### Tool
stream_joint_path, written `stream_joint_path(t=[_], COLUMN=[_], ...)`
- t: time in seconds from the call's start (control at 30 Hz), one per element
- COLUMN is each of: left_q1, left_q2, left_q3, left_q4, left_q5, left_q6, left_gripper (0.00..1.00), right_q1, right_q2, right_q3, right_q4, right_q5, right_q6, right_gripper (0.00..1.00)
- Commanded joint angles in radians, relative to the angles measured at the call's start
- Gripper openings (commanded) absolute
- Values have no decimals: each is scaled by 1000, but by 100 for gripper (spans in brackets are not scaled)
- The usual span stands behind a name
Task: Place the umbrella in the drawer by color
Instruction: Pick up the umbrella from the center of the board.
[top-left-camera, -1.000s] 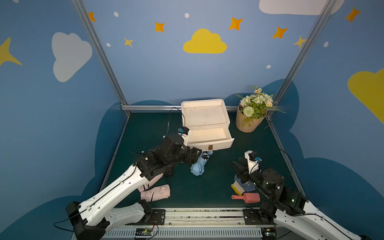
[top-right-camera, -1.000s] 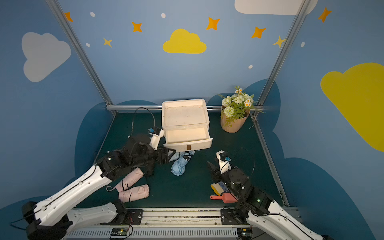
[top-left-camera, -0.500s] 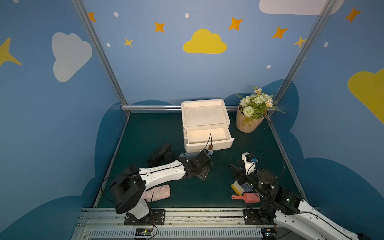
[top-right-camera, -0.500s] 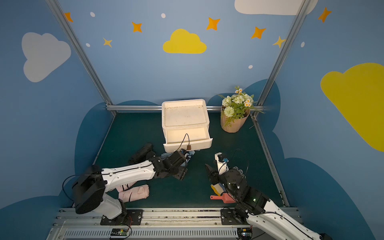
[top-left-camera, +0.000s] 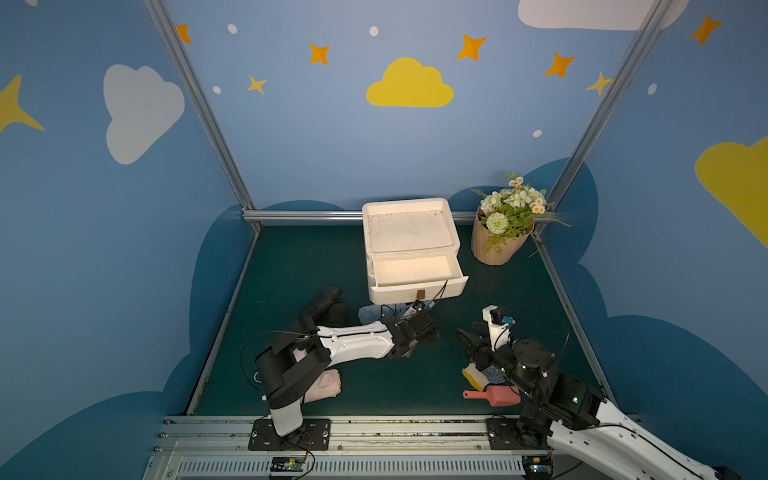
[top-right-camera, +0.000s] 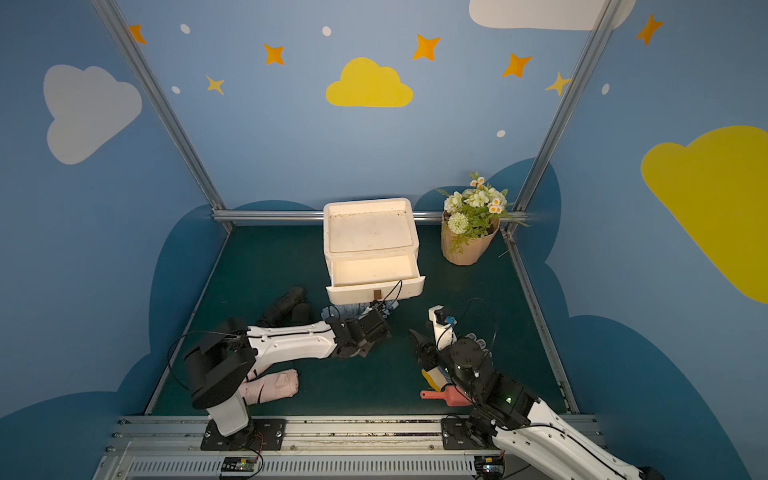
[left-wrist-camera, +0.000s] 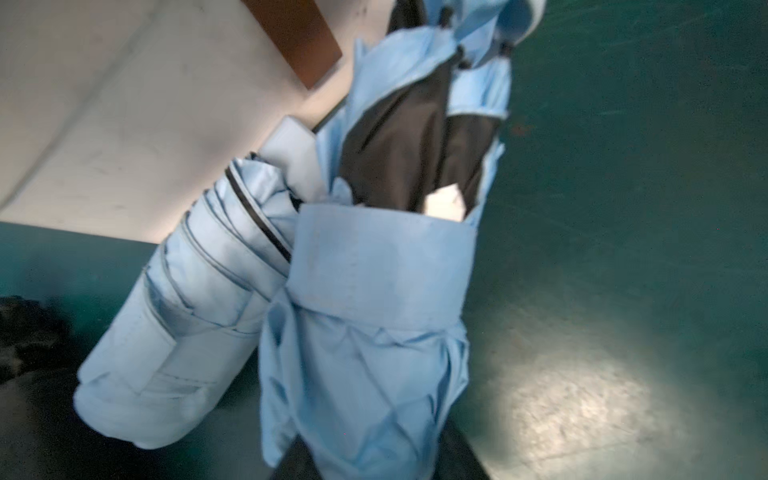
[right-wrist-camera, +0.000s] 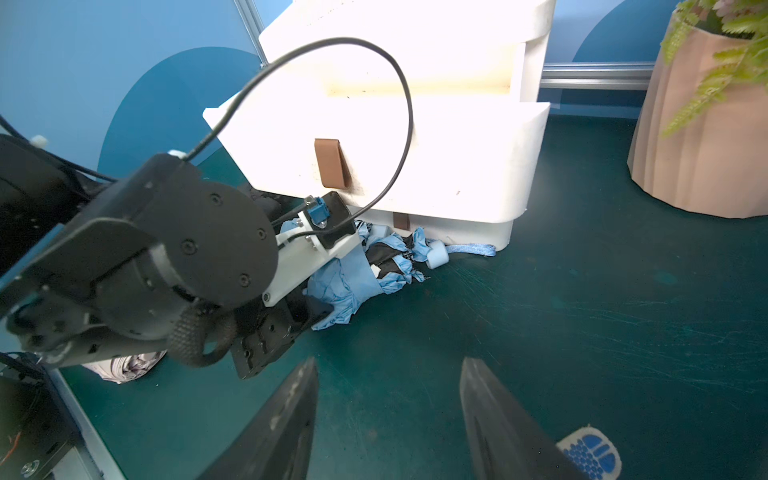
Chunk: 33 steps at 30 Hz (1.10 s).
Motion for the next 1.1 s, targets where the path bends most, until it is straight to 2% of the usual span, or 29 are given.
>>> stream_joint_path(t=[0.0, 0.1, 0.27, 0.37, 0.53, 0.6, 0.7, 0.8, 0.87, 1.07], left_q1=[-1, -21, -81, -93, -93, -93, -93, -90, -82, -52], left_q2=[48, -2, -166, -298, -512, -565, -638, -706, -739, -758], left_q3=[-18, -27, -63, -114, -217, -228, -241, -260, -277, -303], left_q4=[-9, 5, 61, 130, 292, 318, 361, 425, 501, 720], left_q5=[47, 46, 85, 195, 445, 484, 454, 336, 300, 349], left_q6=[-9, 3, 59, 82, 102, 90, 75, 51, 43, 22], left_gripper=[4, 2, 3, 2, 3, 3, 3, 3, 2, 3], right_q1=[-4, -4, -3, -4, -3, -2, -2, -2, -2, -2], right_q2=[-27, -45, -68, -79, -87, -85, -78, -56, -26, 112], right_q3=[1, 5, 20, 29, 33, 44, 62, 77, 83, 129], right_q4=[0, -14, -55, -75, -74, -74, -54, -10, 38, 189], right_q5=[19, 26, 45, 42, -23, -58, -116, -171, -205, -316], right_q6=[4, 8, 29, 57, 127, 152, 167, 173, 175, 171], right_gripper=[60, 60, 60, 60, 60, 60, 60, 60, 60, 60])
